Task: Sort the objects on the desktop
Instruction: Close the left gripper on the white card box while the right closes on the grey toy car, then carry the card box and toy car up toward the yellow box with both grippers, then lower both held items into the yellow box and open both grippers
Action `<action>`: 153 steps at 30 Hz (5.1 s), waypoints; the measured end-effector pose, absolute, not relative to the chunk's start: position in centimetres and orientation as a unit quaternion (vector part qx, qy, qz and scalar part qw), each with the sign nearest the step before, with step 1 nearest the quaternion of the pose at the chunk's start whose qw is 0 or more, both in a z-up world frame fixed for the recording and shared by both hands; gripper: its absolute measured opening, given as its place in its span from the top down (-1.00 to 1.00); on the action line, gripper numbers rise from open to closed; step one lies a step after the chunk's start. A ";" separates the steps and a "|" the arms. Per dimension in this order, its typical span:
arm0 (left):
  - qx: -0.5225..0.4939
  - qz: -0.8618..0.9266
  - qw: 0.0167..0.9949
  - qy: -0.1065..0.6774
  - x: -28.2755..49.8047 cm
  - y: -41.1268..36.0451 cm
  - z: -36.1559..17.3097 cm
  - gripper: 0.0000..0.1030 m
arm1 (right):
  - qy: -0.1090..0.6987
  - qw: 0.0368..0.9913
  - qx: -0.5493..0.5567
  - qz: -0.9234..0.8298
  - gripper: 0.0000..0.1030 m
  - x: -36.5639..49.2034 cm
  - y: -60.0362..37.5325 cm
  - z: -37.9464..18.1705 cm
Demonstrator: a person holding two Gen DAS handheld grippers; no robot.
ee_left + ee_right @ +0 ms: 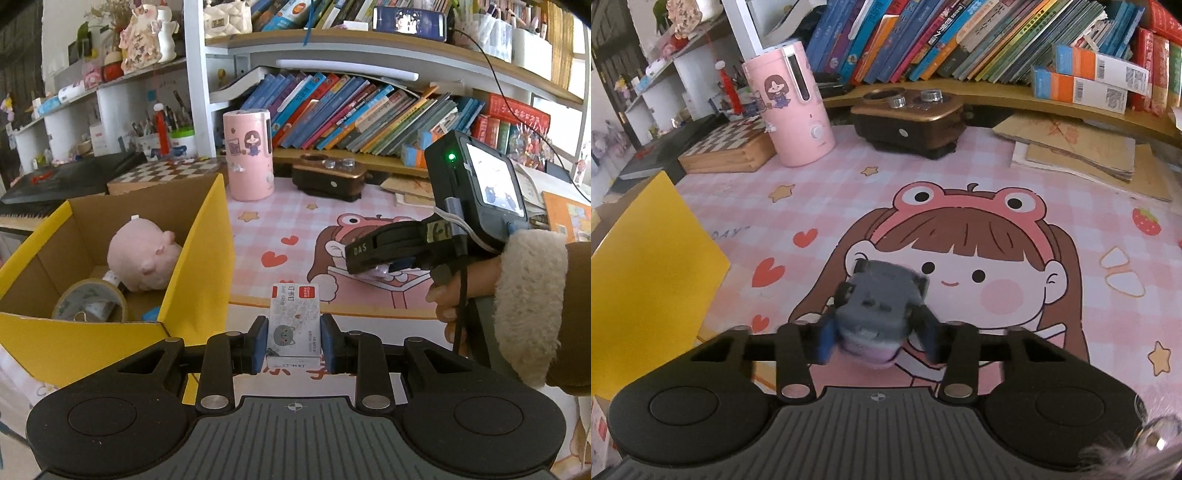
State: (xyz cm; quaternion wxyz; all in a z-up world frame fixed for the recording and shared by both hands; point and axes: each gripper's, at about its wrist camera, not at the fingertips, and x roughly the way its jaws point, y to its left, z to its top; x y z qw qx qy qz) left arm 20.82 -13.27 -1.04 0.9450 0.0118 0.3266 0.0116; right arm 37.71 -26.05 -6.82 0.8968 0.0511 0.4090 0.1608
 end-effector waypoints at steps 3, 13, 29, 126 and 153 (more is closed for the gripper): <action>0.010 0.009 0.947 0.320 20.6 -13.3 -0.7 0.45 | 0.403 0.899 0.052 0.163 0.33 37.2 -26.4 -6.2; -0.014 -0.002 0.957 0.291 18.9 -12.5 0.9 0.45 | 0.372 0.912 0.053 0.167 0.33 32.8 -27.5 -2.7; -0.042 -0.031 0.966 0.252 15.2 -9.2 2.7 0.45 | 0.364 0.913 0.062 0.172 0.33 22.5 -27.3 1.4; -0.086 0.022 0.979 0.183 8.8 7.6 4.8 0.45 | 0.289 0.919 -0.003 0.268 0.33 15.8 -7.7 6.7; -0.068 0.067 0.953 0.287 21.7 7.9 0.2 0.45 | 0.348 0.853 -0.193 0.337 0.32 28.6 -2.7 0.6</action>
